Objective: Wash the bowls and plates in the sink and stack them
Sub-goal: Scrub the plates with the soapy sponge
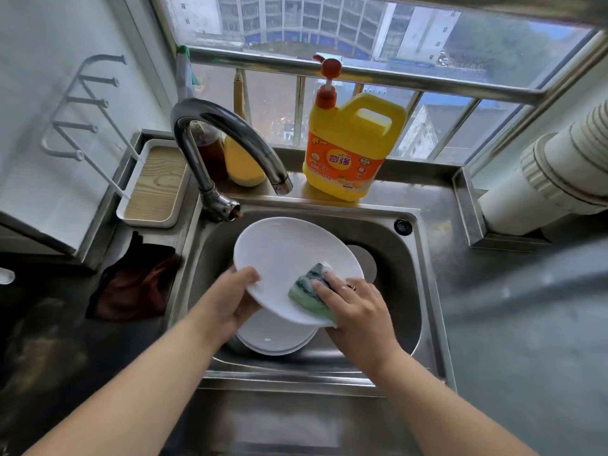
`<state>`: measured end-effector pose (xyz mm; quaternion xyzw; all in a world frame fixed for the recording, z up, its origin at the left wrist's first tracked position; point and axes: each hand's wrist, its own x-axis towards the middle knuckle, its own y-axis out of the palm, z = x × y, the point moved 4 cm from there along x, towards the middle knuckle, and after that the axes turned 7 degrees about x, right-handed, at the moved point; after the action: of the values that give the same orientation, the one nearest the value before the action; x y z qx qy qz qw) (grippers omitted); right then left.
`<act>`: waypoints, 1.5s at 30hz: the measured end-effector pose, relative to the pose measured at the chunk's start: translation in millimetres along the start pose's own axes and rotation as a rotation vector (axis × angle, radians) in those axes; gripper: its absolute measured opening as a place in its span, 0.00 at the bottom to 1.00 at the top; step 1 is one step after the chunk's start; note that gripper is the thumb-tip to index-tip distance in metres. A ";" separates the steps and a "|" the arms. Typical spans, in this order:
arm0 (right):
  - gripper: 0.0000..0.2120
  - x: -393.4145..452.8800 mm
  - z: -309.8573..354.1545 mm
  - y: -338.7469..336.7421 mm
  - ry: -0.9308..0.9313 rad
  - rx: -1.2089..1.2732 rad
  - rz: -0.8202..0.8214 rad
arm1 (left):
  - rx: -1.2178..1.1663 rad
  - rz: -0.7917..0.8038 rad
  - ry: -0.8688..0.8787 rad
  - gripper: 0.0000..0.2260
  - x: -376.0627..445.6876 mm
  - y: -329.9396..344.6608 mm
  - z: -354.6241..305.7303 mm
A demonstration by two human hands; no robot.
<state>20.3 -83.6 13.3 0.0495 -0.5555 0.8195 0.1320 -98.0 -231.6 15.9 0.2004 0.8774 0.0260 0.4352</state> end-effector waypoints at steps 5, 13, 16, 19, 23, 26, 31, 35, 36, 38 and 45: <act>0.28 9.8 23.9 13.7 0.157 0.135 -0.009 | -0.087 0.134 0.116 0.22 -10.3 30.8 25.3; 0.27 4.8 -23.0 4.8 0.167 0.271 0.253 | -0.054 0.123 0.160 0.25 -8.4 7.1 9.9; 0.24 9.9 -49.6 1.6 0.393 0.186 0.191 | -0.031 0.112 0.154 0.23 -8.9 6.0 6.6; 0.23 13.8 -29.6 2.7 0.422 0.313 0.123 | -0.040 0.112 0.169 0.23 -7.0 9.6 4.9; 0.25 11.0 27.1 11.5 0.270 0.544 0.178 | -0.016 0.112 0.189 0.23 -4.4 9.6 3.0; 0.24 13.0 1.6 15.1 0.273 0.470 0.125 | -0.028 0.092 0.180 0.23 -5.6 1.4 3.1; 0.23 24.1 -39.9 13.2 0.510 0.266 0.101 | -0.004 0.085 0.146 0.22 -7.8 1.0 8.8; 0.23 23.8 17.3 8.7 0.363 0.515 0.096 | -0.044 0.110 0.186 0.24 -6.0 6.9 4.2; 0.23 21.3 31.8 9.2 0.314 0.549 0.119 | -0.034 0.121 0.192 0.24 -6.0 7.1 3.6; 0.23 20.7 35.5 11.4 0.253 0.526 0.143 | -0.030 0.132 0.193 0.25 -6.0 5.3 4.3; 0.22 28.3 -49.1 9.1 0.504 0.211 0.105 | 0.035 0.105 0.142 0.23 -9.7 -1.0 7.9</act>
<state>-6.1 -36.9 -6.9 -0.1713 -0.4185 0.8650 0.2175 -87.0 -237.1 18.1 0.2514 0.8947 0.0477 0.3662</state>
